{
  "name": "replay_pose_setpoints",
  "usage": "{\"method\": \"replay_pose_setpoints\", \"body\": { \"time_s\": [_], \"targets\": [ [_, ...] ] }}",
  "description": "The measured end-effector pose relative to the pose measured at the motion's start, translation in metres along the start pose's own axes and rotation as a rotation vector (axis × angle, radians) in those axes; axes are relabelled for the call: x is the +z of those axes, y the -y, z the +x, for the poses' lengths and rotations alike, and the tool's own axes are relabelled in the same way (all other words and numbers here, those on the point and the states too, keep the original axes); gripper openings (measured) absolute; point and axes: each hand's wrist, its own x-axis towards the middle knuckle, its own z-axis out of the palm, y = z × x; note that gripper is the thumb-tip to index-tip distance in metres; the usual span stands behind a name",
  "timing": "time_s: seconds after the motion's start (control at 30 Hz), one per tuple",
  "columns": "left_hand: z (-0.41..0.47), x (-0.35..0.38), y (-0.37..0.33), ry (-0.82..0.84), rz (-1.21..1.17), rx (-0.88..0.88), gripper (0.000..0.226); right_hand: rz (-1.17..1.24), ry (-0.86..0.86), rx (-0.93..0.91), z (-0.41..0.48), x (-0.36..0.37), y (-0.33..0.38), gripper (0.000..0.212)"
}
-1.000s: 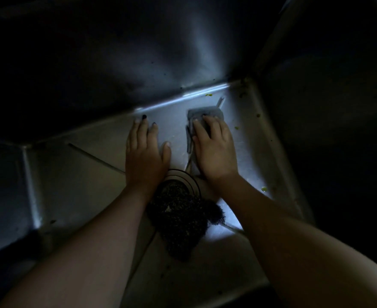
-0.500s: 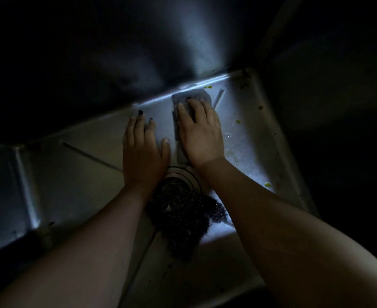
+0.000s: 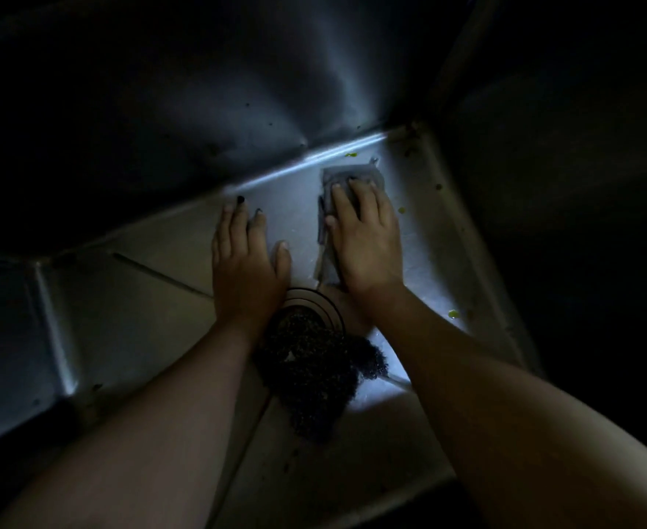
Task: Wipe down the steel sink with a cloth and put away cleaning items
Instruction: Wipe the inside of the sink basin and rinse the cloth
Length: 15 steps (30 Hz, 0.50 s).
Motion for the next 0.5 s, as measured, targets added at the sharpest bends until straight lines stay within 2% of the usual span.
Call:
{"method": "replay_pose_setpoints", "body": {
  "time_s": [0.2,0.37,0.5],
  "targets": [
    [0.002,0.000,0.001,-0.006,0.018,0.034,0.051,0.034,0.004,0.048,-0.025,0.002,0.011,0.048],
    [0.002,0.000,0.000,0.015,0.007,0.025,0.053,0.048,-0.053,-0.053,-0.011,0.004,0.019,0.042],
    [0.002,-0.001,0.001,0.026,0.005,0.020,0.050,0.025,-0.005,-0.079,0.011,0.008,0.023,0.046]
  ]
}}
